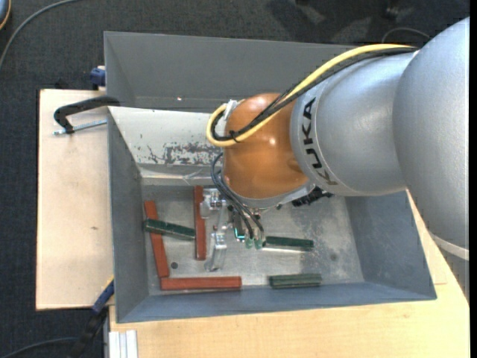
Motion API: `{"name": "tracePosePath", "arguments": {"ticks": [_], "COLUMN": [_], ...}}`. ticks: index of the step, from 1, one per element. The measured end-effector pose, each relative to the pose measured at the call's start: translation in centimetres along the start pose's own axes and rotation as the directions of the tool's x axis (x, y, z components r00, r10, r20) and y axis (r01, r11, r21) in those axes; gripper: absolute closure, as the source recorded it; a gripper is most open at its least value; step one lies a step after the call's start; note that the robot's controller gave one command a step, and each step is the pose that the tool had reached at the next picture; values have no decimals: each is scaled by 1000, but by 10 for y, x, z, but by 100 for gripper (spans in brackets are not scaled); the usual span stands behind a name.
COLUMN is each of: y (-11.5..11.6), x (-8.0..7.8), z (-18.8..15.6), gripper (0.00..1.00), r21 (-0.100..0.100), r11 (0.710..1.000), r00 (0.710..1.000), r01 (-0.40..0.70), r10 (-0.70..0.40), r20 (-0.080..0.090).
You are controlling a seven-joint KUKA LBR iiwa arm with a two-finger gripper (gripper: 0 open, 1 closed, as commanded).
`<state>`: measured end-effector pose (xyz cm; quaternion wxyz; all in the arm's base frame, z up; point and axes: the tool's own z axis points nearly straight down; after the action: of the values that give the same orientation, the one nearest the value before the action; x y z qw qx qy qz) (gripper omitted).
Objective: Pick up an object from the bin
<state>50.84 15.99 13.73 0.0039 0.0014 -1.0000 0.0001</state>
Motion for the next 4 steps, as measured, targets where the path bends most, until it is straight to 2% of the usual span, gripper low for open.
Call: {"name": "tracePosePath", "arguments": {"ticks": [1,2,3,4], "y": [75,45,1,69], "x": [-41,-59,-79,-60], "z": [70,35,35,67], "gripper": [0,0,0,0], "r21": [-5,-7,-3,-3], "r11": [999,958,997,990], "r00": [999,958,997,990], "r01": [-33,-287,-77,-138], "r10": [33,287,77,138], "r20": [9,13,13,5]}}
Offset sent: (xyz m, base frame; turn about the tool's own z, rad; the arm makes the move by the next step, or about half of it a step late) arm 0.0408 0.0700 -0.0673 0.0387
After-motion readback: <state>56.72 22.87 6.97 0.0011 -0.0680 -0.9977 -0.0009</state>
